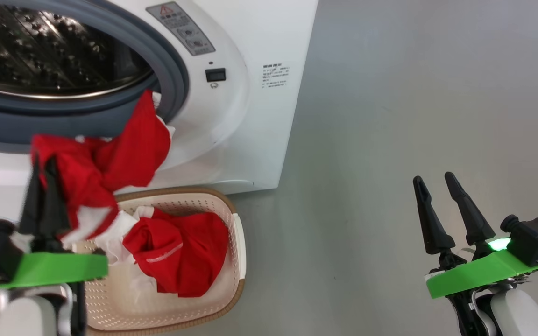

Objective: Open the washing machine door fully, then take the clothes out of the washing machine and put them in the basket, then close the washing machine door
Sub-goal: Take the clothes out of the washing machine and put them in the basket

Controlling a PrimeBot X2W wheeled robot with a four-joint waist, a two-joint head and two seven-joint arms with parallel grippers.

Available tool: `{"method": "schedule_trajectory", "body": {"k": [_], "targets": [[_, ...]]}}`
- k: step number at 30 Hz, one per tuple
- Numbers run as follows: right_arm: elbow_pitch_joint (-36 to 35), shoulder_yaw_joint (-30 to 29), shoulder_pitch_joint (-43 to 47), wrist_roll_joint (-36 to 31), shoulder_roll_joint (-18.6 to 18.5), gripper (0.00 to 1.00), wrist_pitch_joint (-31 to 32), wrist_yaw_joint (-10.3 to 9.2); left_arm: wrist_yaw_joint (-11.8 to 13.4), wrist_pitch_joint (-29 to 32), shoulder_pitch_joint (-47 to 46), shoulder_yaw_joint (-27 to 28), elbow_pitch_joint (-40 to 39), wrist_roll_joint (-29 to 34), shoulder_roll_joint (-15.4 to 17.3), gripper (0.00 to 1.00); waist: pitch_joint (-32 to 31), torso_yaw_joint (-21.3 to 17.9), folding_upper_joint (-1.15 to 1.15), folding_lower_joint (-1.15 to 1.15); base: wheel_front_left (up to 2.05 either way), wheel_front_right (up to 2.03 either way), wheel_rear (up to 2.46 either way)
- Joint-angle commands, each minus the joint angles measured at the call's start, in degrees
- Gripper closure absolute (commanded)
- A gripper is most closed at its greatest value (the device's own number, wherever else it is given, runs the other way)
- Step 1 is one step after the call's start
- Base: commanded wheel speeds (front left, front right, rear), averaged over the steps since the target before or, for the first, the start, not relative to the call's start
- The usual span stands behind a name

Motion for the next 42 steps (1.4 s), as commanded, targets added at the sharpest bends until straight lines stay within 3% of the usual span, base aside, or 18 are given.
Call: {"method": "schedule_trajectory", "body": {"k": [1,11,22,26,42], "targets": [[-1.6,1.1,-0.3,-0.1,-0.4,0.0,-0.4,0.36,0.3,-0.3,1.2,0.8,0.2,0.3,0.9,1.0,1.1,-0.3,0.0,0.0,0.0,0.0,0.0],[-1.9,1.3,-2.8,0.2,-0.3,0.0,-0.4,0.36,2.4,-0.3,0.5,-2.3,13.0,-0.3,0.7,1.0,5.6,-1.1,0.0,0.0,0.0,0.0,0.0],[-2.3,1.8,-5.3,0.4,0.3,0.0,-0.4,0.36,1.0,-0.3,-6.1,-2.2,27.8,2.6,1.3,1.0,11.6,-2.5,0.0,0.0,0.0,0.0,0.0],[-2.7,2.0,-7.4,0.5,1.0,0.0,-0.4,0.36,0.8,-0.3,-11.0,-2.7,37.8,4.3,3.0,1.0,15.9,-3.8,0.0,0.0,0.0,0.0,0.0],[-3.4,2.1,-10.2,0.3,1.1,0.0,-0.4,0.36,-0.2,-0.3,-20.3,-2.7,51.6,3.1,4.5,1.0,21.7,-4.3,0.0,0.0,0.0,0.0,0.0]]}}
